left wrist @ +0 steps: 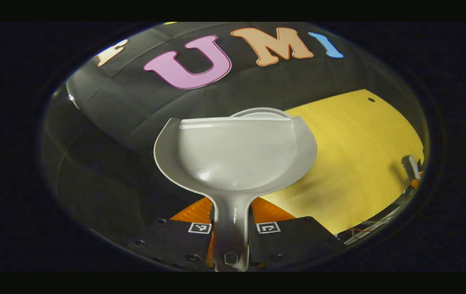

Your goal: Pick up the small broom and dustpan from the desktop, sweep the trash into the dustpan with the broom, and then empty the trash into the garbage bin.

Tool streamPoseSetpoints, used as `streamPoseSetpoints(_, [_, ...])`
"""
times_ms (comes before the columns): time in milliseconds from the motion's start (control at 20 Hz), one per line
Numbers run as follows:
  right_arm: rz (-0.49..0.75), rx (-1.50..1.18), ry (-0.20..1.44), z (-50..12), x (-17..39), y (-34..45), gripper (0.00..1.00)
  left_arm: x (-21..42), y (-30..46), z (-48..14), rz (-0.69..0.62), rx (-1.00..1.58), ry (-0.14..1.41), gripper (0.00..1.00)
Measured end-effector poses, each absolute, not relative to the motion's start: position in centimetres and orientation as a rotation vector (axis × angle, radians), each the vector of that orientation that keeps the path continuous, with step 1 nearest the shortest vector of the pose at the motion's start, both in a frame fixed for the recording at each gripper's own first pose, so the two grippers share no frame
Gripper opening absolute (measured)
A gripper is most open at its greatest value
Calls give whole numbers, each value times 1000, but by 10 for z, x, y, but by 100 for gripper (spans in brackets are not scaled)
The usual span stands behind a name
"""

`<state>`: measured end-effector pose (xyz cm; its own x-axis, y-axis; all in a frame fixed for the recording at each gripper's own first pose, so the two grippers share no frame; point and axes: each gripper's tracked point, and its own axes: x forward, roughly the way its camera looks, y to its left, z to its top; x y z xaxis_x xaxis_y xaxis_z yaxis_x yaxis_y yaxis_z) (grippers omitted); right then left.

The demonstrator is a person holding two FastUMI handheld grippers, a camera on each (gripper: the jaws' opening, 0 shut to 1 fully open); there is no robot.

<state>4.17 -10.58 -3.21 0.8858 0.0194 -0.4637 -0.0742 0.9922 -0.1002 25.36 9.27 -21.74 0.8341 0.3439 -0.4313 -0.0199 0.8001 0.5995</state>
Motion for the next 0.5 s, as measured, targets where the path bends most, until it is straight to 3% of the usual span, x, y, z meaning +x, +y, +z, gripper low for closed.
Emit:
streamPoseSetpoints(300, [38, -70, 447, -18, 40, -106, 22, 265, 12, -208, -7, 356, 377, 24])
streamPoseSetpoints(500, [-26, -19, 436, -21, 42, -105, 22, 250, -50, -258, -111, 342, 374, 27])
